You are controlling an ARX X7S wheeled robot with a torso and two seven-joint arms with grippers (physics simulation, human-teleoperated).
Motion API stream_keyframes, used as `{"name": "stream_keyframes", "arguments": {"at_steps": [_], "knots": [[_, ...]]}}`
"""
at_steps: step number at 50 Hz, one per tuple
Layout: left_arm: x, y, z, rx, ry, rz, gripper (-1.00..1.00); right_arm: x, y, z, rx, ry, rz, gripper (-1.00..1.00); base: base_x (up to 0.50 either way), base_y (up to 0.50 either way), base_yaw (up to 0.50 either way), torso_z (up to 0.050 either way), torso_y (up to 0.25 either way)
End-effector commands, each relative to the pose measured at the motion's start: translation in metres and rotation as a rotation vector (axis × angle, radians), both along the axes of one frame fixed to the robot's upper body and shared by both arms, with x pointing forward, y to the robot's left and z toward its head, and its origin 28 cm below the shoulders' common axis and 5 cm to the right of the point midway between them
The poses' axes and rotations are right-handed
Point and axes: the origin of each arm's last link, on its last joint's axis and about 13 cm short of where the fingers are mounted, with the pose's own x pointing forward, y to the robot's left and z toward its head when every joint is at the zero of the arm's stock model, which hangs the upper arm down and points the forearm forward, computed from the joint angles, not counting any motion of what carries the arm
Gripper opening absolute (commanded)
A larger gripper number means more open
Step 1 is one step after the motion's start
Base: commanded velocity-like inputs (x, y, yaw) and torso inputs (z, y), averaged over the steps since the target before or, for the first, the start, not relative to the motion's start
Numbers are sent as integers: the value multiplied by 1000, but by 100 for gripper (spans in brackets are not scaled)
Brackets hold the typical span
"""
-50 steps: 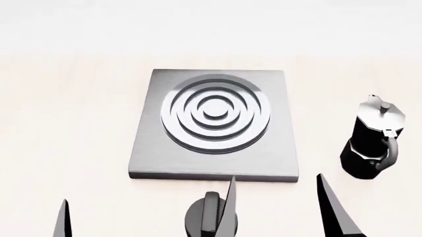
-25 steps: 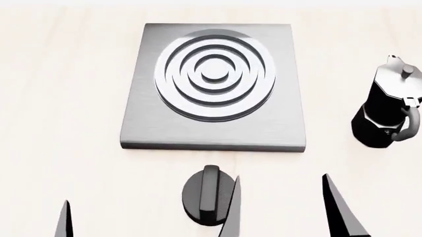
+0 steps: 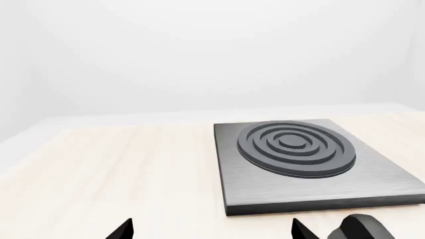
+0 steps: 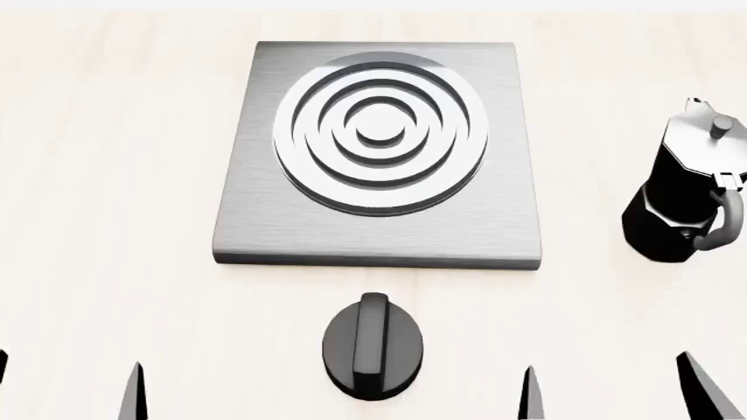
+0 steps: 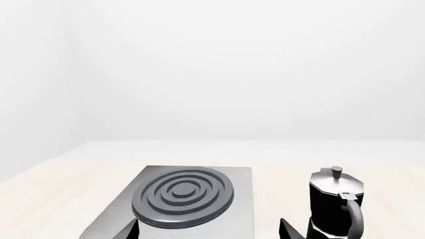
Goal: Put the moka pot on the stove.
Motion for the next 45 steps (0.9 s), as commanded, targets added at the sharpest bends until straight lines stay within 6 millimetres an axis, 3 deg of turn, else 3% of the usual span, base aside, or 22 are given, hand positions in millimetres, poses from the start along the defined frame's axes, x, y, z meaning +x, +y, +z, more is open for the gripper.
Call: {"name": "stream_keyframes", "arguments": {"at_steps": [1, 14, 27, 36, 45], "knots": [[2, 1, 0, -17, -27, 2, 100, -13, -40, 8, -65, 18, -142, 100, 0, 0, 0, 0, 0], [1, 0, 0, -16, -30, -2, 100, -9, -63, 15, -90, 76, -163, 100, 0, 0, 0, 0, 0], [1, -1, -1, -12, -29, -2, 100, 26, -73, 28, -189, 154, 6, 100, 0, 0, 0, 0, 0], [1, -1, 0, -11, -30, -2, 100, 40, -84, 31, -107, 189, -1, 100, 0, 0, 0, 0, 0], [1, -1, -1, -10, -30, -3, 100, 41, -94, 35, -52, 188, -44, 100, 0, 0, 0, 0, 0]]}}
